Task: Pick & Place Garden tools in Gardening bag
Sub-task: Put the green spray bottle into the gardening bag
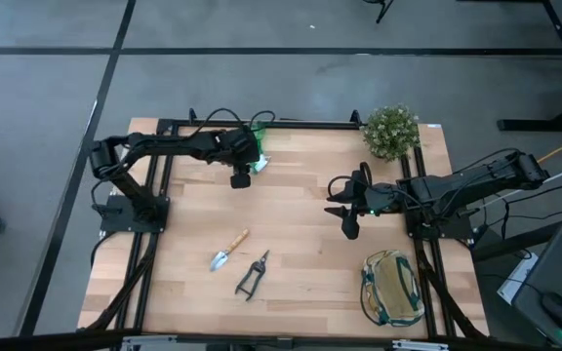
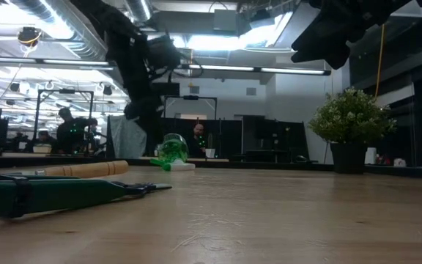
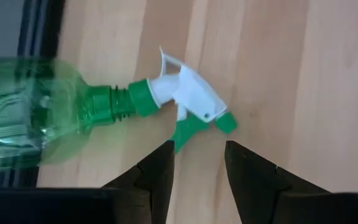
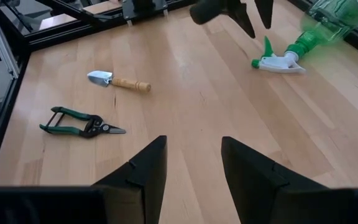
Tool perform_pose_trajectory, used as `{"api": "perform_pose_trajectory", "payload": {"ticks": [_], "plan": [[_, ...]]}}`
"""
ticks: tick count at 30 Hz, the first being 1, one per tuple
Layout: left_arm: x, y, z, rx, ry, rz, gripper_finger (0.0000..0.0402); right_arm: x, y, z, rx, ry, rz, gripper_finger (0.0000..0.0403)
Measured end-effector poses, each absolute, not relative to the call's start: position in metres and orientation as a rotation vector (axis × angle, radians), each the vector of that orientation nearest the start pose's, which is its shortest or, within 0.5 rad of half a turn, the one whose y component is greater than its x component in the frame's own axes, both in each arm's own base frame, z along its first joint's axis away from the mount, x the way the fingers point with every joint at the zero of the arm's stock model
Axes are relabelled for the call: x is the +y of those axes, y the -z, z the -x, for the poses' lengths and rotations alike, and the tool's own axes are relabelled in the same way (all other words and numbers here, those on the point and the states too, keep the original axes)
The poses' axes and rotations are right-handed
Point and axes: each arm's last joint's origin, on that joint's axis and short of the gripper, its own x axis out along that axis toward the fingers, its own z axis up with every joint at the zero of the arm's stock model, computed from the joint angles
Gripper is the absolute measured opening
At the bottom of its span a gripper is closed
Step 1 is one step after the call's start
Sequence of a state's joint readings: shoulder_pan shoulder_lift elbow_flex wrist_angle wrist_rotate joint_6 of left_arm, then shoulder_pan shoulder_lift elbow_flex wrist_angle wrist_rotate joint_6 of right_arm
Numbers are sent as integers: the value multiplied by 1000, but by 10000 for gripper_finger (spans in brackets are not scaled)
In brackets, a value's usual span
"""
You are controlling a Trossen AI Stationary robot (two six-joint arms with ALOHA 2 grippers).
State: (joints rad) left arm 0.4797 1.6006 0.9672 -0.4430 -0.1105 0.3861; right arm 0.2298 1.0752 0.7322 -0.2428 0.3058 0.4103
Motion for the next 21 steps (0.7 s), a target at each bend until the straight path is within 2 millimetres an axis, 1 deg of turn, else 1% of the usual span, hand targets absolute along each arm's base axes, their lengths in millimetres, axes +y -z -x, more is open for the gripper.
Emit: {"api": "perform_pose_trajectory", "payload": {"ticks": [8,12,17,21], "plan": [[161,-161,-269,1248,-280,-164,139,43,-257,-221,539,188,-245,156],[168,-151,-270,1268,-284,-178,139,43,-257,-221,539,188,-245,156],[173,-151,-274,1239,-344,-238,139,43,-257,-221,539,188,-245,156],[174,-152,-276,1223,-322,-290,139,43,-257,-221,540,188,-245,156]]}}
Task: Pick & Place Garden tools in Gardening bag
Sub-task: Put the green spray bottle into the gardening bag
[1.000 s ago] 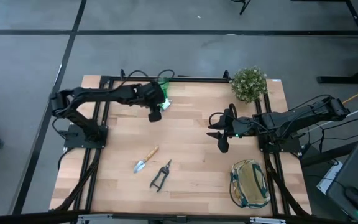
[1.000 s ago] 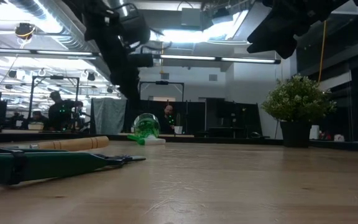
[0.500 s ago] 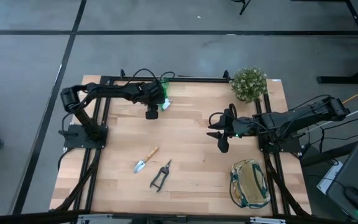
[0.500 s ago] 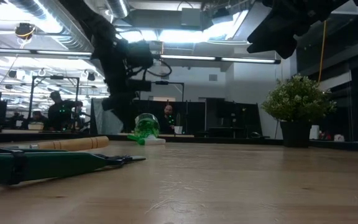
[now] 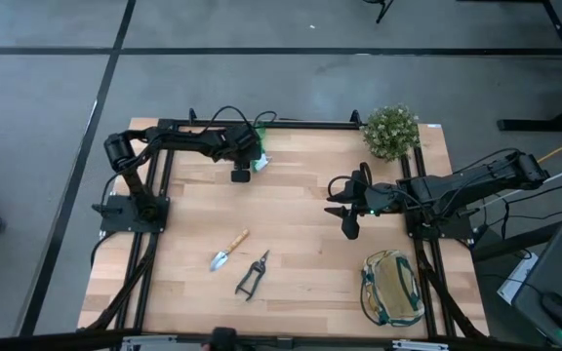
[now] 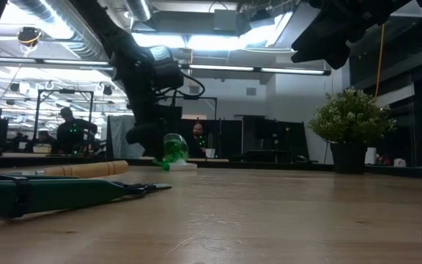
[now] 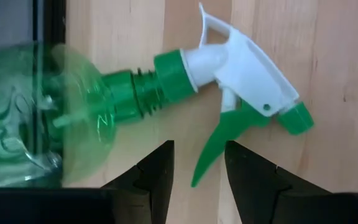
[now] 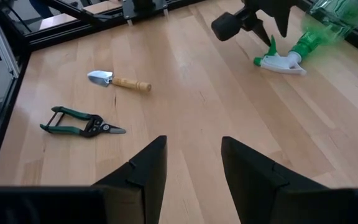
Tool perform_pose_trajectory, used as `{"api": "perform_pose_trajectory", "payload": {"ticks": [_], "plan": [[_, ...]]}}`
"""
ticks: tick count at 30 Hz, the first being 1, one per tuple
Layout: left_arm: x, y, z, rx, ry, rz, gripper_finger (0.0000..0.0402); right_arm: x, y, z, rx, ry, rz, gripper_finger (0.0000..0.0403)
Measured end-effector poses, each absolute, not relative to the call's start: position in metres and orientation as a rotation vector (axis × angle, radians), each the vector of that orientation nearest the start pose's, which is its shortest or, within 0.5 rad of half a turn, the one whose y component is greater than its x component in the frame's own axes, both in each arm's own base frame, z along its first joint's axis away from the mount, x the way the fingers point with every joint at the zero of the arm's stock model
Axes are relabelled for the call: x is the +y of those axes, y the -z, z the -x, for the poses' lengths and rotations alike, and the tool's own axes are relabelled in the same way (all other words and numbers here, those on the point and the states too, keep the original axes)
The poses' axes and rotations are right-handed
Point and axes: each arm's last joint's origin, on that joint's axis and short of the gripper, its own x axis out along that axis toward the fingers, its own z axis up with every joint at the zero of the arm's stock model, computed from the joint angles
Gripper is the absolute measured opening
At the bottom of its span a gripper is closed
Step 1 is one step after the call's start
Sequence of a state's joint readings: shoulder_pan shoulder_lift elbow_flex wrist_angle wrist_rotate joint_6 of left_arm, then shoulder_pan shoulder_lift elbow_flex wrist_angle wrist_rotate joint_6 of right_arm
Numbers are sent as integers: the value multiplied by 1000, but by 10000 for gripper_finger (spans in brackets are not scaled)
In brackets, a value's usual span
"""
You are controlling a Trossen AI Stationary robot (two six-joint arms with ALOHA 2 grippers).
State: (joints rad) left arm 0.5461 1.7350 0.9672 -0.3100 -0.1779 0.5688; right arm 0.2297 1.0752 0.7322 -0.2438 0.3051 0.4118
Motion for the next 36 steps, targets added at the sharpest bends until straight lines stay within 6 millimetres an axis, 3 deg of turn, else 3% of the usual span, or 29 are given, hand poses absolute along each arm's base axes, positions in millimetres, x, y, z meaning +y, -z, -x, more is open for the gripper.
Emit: {"api": "perform_pose_trajectory", "payload": {"ticks": [11,20,24,30,36], "plan": [[171,-144,-276,1244,-184,-295,139,43,-257,-221,543,188,-244,156],[168,-133,-280,1271,-226,-239,136,43,-257,-221,547,186,-244,156],[162,-138,-280,1271,-205,-244,105,43,-257,-221,547,186,-243,156],[148,-138,-279,1294,-121,-184,24,43,-257,-221,547,186,-243,156],[130,-138,-287,1290,-91,-161,25,43,-257,-221,547,186,-243,156]]}}
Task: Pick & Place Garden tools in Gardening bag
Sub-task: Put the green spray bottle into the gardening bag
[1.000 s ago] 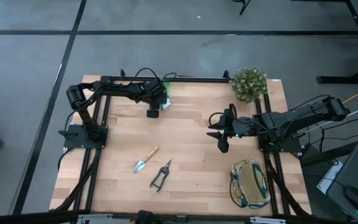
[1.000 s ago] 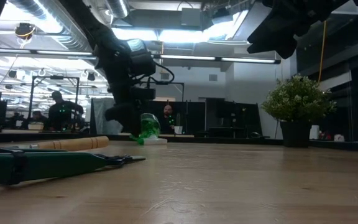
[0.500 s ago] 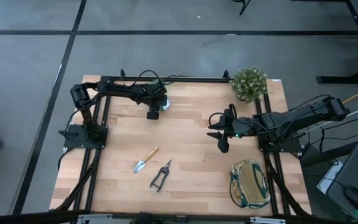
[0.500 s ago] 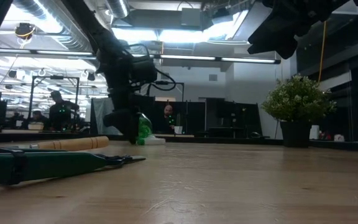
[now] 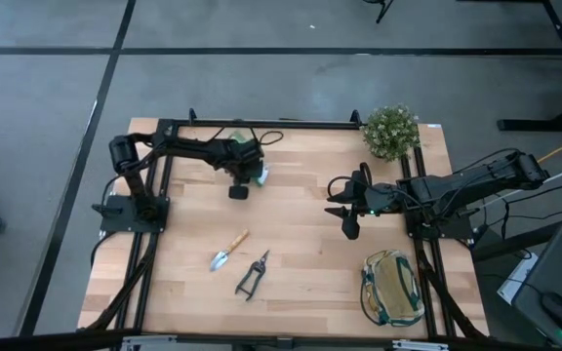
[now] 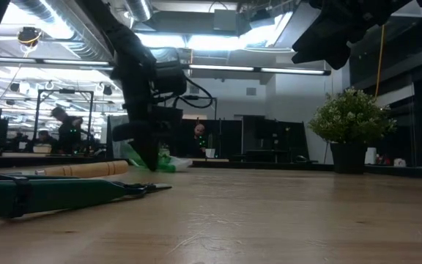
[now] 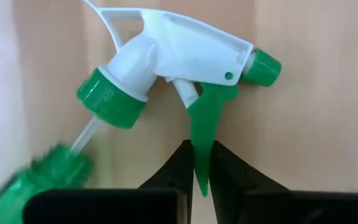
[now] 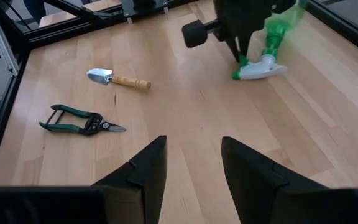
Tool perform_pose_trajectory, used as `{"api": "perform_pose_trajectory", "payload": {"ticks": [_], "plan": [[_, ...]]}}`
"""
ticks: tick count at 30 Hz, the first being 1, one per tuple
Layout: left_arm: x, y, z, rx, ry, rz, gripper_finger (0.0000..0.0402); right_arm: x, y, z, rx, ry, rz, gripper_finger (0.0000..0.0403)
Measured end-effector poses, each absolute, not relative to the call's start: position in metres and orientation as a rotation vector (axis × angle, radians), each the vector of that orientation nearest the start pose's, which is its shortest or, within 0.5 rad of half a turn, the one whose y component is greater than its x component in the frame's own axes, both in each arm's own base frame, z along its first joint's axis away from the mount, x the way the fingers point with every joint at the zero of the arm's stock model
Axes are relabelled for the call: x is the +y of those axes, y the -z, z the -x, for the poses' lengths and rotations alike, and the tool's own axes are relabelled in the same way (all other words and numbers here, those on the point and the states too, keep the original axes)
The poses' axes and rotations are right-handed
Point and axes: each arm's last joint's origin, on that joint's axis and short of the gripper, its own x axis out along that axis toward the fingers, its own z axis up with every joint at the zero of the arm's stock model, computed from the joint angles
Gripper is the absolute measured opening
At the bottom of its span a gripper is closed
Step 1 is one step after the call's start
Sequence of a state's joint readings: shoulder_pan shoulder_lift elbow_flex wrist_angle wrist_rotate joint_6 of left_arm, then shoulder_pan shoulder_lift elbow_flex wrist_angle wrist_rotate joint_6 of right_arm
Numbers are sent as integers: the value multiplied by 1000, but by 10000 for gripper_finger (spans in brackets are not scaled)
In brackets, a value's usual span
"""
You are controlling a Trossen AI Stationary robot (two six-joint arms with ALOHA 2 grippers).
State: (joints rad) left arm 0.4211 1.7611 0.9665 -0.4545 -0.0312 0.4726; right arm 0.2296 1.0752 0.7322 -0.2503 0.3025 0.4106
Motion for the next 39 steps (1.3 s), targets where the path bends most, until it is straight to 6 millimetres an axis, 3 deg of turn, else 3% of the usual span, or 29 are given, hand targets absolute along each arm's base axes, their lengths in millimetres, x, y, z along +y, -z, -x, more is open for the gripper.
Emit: {"api": "perform_pose_trajectory", "payload": {"ticks": [8,16,24,33,39], "plan": [[100,-138,-299,1284,-57,-202,25,43,-257,-221,547,186,-243,156],[104,-144,-295,1275,-198,-88,73,43,-256,-221,553,166,-249,156],[101,-169,-288,1229,-220,-108,133,43,-256,-221,554,161,-250,156],[98,-221,-253,1220,-290,-280,180,43,-256,-221,554,162,-250,156],[113,-237,-223,1290,-392,-265,198,43,-256,-221,554,162,-250,156]]}}
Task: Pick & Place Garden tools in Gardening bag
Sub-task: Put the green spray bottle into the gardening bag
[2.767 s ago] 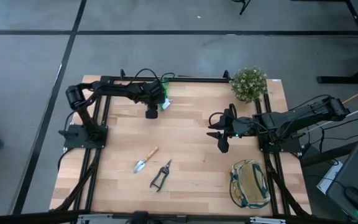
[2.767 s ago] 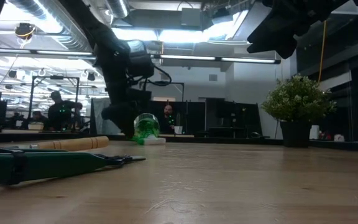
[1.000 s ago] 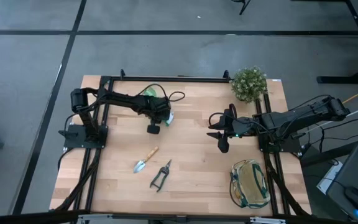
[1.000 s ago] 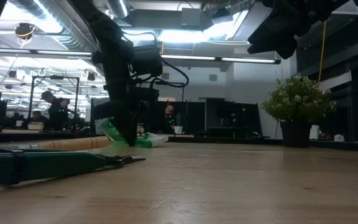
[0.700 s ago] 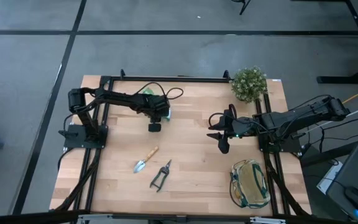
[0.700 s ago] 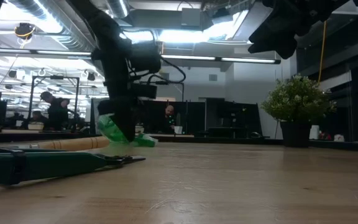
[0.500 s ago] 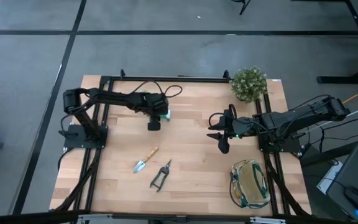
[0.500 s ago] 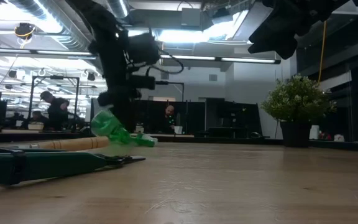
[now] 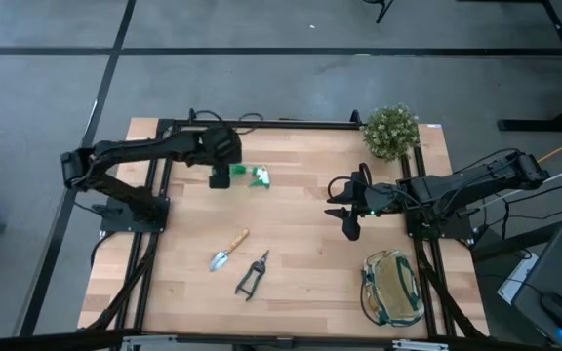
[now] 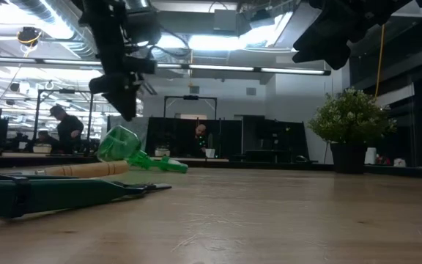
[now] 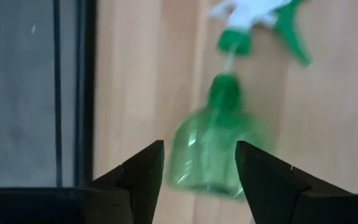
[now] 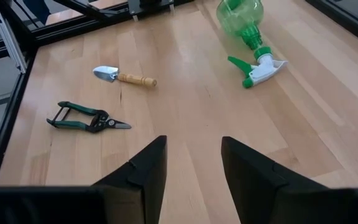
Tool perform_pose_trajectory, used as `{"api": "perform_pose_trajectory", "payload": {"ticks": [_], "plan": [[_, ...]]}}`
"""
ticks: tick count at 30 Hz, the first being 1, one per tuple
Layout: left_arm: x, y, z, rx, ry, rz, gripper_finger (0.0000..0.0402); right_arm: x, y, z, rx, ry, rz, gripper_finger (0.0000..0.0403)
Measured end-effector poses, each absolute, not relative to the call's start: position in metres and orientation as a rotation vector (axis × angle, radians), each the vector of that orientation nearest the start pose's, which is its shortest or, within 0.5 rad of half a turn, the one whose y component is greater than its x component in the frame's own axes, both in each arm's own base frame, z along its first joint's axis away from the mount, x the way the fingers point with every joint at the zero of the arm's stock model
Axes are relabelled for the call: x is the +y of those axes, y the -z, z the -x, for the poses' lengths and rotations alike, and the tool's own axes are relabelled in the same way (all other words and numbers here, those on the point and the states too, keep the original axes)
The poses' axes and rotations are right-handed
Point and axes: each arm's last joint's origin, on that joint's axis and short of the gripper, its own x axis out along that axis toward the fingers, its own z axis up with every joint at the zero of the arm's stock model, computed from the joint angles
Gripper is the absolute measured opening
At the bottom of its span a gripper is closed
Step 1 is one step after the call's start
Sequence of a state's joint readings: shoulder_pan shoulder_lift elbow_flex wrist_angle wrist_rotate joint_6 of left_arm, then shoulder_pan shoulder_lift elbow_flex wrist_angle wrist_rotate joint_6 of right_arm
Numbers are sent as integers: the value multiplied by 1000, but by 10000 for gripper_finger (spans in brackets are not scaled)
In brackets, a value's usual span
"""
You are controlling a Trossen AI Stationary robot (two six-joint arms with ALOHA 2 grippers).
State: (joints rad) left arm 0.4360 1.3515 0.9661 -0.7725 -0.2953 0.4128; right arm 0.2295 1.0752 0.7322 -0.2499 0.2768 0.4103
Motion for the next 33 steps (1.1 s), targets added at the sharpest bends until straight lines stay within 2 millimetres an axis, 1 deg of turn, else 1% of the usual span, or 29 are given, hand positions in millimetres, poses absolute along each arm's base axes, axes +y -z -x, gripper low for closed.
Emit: {"api": "perform_pose_trajectory", "payload": {"ticks": [3,7,10,12,14,18,22,25,29,33], "plan": [[123,-239,-213,1311,-423,-212,206,43,-256,-221,553,162,-250,156],[131,-237,-203,1345,-407,-138,216,43,-256,-221,553,164,-250,156],[133,-236,-197,1397,-390,-130,220,42,-253,-223,551,229,-247,156],[133,-235,-193,1426,-385,-119,221,38,-248,-228,562,283,-249,156],[133,-234,-191,1451,-379,-111,221,28,-241,-234,595,307,-284,156],[133,-234,-191,1445,-379,-113,218,6,-225,-248,672,275,-341,156],[137,-234,-194,1407,-371,-140,218,-16,-215,-262,666,249,-267,156],[140,-229,-191,1407,-363,-144,219,-33,-208,-273,638,220,-227,156],[141,-220,-186,1431,-373,-118,216,-55,-193,-286,630,196,-197,156],[140,-208,-184,1409,-374,-78,212,-75,-188,-309,670,173,-153,156]]}}
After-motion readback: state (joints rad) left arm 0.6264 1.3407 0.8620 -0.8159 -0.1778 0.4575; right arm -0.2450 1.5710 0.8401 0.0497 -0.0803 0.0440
